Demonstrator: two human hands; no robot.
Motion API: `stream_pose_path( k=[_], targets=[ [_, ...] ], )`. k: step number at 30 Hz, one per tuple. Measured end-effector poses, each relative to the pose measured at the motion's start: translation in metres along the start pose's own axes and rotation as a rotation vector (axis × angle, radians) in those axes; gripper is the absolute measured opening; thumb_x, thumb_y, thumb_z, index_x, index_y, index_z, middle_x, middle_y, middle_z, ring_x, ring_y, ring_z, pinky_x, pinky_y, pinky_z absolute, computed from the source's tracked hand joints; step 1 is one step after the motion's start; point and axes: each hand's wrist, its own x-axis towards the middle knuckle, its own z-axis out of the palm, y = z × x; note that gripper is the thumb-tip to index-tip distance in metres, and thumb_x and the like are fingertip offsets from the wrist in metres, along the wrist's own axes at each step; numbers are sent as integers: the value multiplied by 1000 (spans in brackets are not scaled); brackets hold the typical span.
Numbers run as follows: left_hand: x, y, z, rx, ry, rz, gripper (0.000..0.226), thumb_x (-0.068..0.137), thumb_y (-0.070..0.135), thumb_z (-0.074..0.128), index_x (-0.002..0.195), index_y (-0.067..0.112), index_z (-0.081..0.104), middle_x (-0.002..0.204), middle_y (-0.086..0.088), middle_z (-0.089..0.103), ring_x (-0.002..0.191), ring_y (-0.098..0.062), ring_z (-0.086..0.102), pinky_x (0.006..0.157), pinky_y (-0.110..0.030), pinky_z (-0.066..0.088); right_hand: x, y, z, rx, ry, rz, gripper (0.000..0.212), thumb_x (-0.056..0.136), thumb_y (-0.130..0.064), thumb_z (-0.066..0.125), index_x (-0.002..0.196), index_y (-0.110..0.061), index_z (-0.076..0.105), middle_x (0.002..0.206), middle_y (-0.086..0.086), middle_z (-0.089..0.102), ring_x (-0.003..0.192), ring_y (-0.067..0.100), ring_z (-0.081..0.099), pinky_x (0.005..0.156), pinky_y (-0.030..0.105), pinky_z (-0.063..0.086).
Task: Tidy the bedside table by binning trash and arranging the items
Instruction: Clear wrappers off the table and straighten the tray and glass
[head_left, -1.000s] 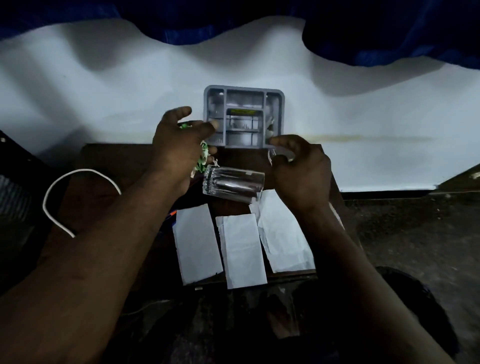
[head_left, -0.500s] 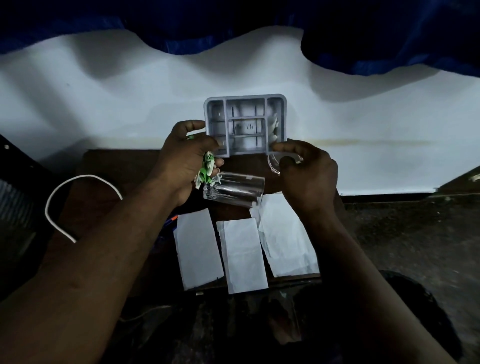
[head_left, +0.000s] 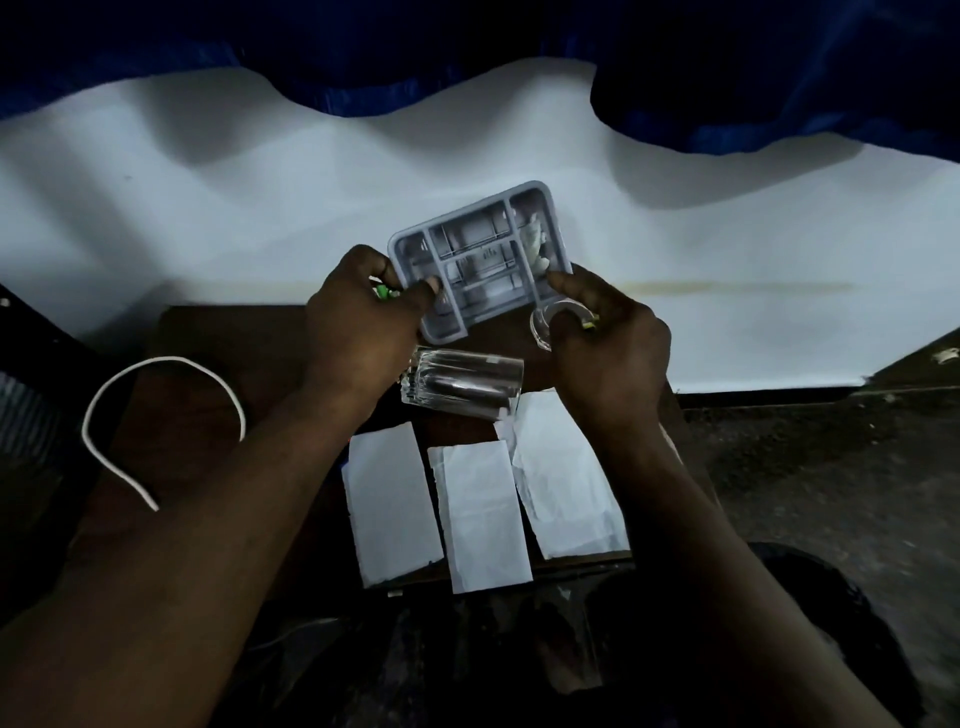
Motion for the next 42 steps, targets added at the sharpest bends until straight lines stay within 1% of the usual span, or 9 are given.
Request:
stream_pose_path(
  k=[5,11,16,20,26,30,35,40,42],
  targets=[
    [5,-2,-1,141,60,33,37,81,42,75,67,25,45,62,9,53,56,-1,50,50,-21,30,0,1,0,-47,-44,-30,38,82,-22,64,111,-41,79,114,-17,78,89,1,69,71,2,44],
    [1,-2,1,152,83,131,30,85,35,71,74,20,48,63,8,52,64,-23,54,61,-29,34,-8,-11,0,-37,214,-241,25,85,-18,65,106,-24,76,111,-7,73,94,2,64,78,1,39],
    [-2,0,1,166,89,155,25,85,30,71,80,17,51,64,8,52,67,-25,55,62,-28,33,-12,-16,4,-50,14,-157,43,83,-33,63,125,-26,71,109,-7,79,96,10,73,84,19,54],
    [-7,3,0,181,41,233,23,87,29,69,82,19,49,66,11,50,68,-25,54,61,-29,32,-14,-13,8,-126,-110,-158,62,77,-28,60,139,-25,60,105,1,79,80,9,67,62,-3,34],
    [-17,13,-2,246,-54,437,18,83,36,59,88,26,46,77,4,57,69,-23,51,61,-30,33,-11,-12,9,27,-261,117,65,79,-27,60,143,-35,55,120,-4,75,107,24,71,94,41,59],
    [-20,14,-2,249,-73,486,17,87,33,61,91,22,48,80,3,59,72,-26,55,62,-32,36,-9,-10,11,210,-289,319,45,72,-27,62,115,-34,69,105,-6,79,98,27,75,90,60,60],
    [-21,14,2,239,-27,456,19,90,29,67,93,15,54,81,-5,63,73,-29,58,61,-35,43,-9,-9,13,198,-276,306,39,76,-30,63,114,-33,72,104,-8,79,98,21,76,90,51,62],
    [-14,9,7,227,38,267,23,90,27,68,86,16,48,76,-1,57,73,-29,57,61,-33,38,-13,-14,10,-73,-139,17,44,77,-36,59,120,-31,71,97,-13,77,82,-1,70,67,5,49],
    [-11,8,8,219,48,228,23,88,27,69,85,16,49,76,0,57,74,-30,58,63,-35,42,-15,-16,10,-144,-105,-31,47,84,-38,62,129,-28,69,103,-7,77,89,9,71,73,16,56]
  ],
)
